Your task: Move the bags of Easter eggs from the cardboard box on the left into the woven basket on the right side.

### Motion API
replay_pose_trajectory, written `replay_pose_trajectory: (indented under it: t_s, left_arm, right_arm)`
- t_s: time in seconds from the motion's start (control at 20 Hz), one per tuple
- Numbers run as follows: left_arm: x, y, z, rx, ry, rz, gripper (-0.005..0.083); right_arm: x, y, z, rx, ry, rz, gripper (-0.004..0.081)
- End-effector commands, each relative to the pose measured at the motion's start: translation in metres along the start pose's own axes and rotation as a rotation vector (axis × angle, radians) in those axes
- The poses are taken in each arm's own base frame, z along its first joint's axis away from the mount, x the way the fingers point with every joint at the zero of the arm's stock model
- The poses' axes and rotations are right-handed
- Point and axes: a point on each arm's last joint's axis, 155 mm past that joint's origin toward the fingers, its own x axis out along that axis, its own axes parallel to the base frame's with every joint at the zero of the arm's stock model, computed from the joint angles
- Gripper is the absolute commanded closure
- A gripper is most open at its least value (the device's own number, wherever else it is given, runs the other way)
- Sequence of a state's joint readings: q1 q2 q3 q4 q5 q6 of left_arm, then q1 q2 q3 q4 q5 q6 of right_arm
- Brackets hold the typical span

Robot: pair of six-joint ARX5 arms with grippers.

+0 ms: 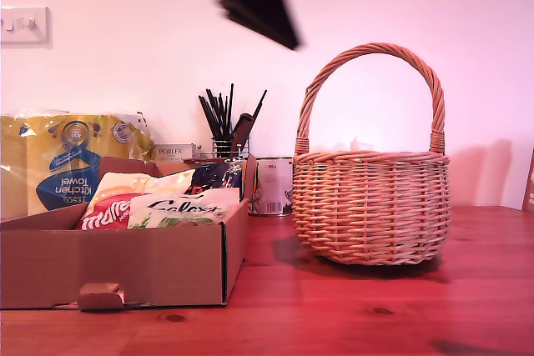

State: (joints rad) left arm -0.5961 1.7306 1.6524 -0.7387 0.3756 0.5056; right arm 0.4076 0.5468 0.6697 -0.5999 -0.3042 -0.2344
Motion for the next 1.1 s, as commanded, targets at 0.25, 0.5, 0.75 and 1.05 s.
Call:
replay_pose_trajectory:
  t_s: [0.25,0.5,0.75,1.05]
  left_arm:
    - [-0.025,0.013,-0.091,-0.176,-0.099,0.136,0.0793]
    - [-0.030,0.008,-0.155,-0.299,-0.123,0.209,0.0792]
    - [-0.016,0.002,-0.178,-0.411,-0.062,0.158,-0.0026]
    - [0.012,0.017,-0.208,-0.447,0.003,0.173,-0.0009]
  right_arm:
    - [-0.003,-0.005,0.006,-0.008,-0.013,-0.028,0.0783]
    - [-0.001,-0.005,0.006,-0.007,-0.009,-0.027,0.0783]
    - [-0.001,-0.005,0.005,-0.005,-0.006,-0.025,0.0783]
    - [-0.001,-0.005,0.005,-0.005,-0.008,-0.025,0.0783]
